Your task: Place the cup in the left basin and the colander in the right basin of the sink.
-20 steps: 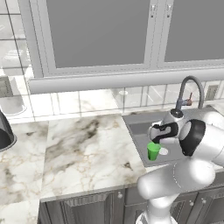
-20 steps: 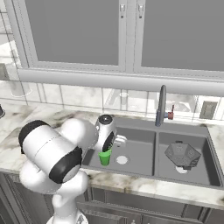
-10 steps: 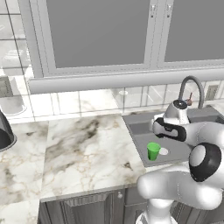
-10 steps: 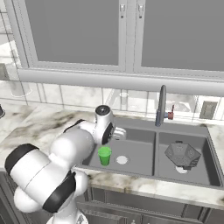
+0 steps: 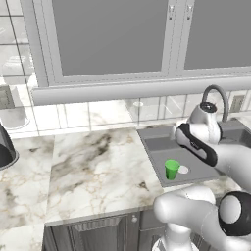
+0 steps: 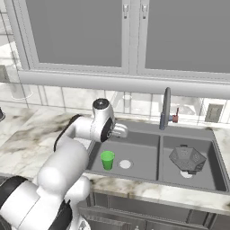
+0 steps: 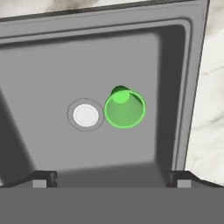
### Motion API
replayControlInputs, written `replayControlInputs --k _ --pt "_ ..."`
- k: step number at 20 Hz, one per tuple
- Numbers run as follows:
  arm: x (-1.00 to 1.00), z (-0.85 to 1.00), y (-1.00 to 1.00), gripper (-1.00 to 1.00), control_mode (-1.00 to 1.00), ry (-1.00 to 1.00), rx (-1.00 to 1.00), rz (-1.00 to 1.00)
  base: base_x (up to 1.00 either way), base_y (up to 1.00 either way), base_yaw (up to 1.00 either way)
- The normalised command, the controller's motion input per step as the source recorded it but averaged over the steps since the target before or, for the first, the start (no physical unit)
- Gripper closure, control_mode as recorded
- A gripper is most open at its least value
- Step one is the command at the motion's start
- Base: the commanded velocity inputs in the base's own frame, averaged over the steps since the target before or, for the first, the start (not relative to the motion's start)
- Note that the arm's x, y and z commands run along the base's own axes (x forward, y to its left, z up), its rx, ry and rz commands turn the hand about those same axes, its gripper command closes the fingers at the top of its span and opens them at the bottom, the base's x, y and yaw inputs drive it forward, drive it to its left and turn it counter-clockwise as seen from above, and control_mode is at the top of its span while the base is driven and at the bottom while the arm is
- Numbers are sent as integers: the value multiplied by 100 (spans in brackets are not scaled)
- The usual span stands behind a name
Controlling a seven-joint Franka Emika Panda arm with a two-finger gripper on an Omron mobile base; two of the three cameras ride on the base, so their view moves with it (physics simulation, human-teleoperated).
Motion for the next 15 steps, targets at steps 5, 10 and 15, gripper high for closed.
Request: replayControlInputs --k 5,10,15 --pt "-30 54 10 -100 -100 0 0 0 0 0 0" --pt "-33 52 12 -100 -100 0 0 0 0 0 0" --pt "-35 46 15 -100 -100 0 0 0 0 0 0"
